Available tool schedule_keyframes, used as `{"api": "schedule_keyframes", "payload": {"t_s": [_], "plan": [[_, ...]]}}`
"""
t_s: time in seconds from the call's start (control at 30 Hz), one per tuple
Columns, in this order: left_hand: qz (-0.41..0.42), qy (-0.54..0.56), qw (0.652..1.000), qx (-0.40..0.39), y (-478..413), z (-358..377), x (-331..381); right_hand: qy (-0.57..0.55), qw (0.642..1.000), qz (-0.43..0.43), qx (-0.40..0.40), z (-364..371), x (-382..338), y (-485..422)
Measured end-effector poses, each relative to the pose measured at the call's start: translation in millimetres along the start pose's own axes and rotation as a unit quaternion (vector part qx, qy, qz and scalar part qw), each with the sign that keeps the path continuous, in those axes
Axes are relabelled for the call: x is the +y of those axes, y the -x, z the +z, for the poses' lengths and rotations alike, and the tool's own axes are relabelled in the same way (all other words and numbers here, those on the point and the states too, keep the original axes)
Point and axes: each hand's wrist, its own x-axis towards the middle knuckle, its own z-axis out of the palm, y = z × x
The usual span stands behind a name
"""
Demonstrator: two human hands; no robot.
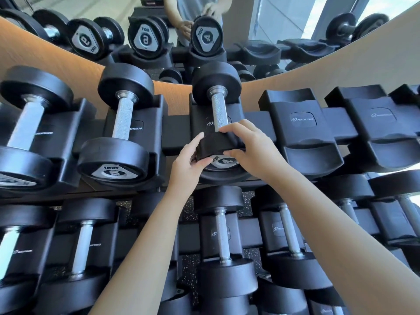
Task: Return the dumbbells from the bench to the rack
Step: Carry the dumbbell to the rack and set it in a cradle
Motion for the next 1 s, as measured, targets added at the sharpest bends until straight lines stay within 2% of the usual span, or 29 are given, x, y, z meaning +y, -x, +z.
{"api": "schedule_keyframes", "payload": {"t_s": [0.13,0.3,0.53,0.6,0.7,0.8,0.9,1.0], "plan": [[0.049,-0.104,0.993,0.001,-6.2,6.5,0.0,-0.051,0.998,0.013,0.029,-2.1,11.6,6.6],[0.110,-0.253,0.961,-0.012,-15.9,-2.2,19.6,-0.177,0.982,0.054,0.041,5.1,20.8,12.8],[0.118,-0.416,0.900,-0.059,-17.8,2.9,52.1,-0.408,0.905,0.117,0.012,19.5,40.7,20.4],[0.103,-0.399,0.910,-0.043,-18.4,7.3,53.2,-0.396,0.907,0.145,0.007,20.6,46.1,20.4],[0.103,-0.350,0.931,-0.013,-16.2,1.4,42.1,-0.311,0.939,0.149,0.010,24.8,44.3,17.0],[0.113,-0.305,0.946,0.007,-10.5,-7.0,27.0,-0.263,0.955,0.137,0.029,29.7,36.1,15.7],[0.124,-0.276,0.953,0.003,-5.5,-6.7,19.8,-0.212,0.972,0.087,0.056,26.1,27.4,17.1],[0.095,-0.213,0.972,-0.009,-3.1,-3.2,13.5,-0.138,0.988,0.030,0.065,17.1,16.9,17.0]]}}
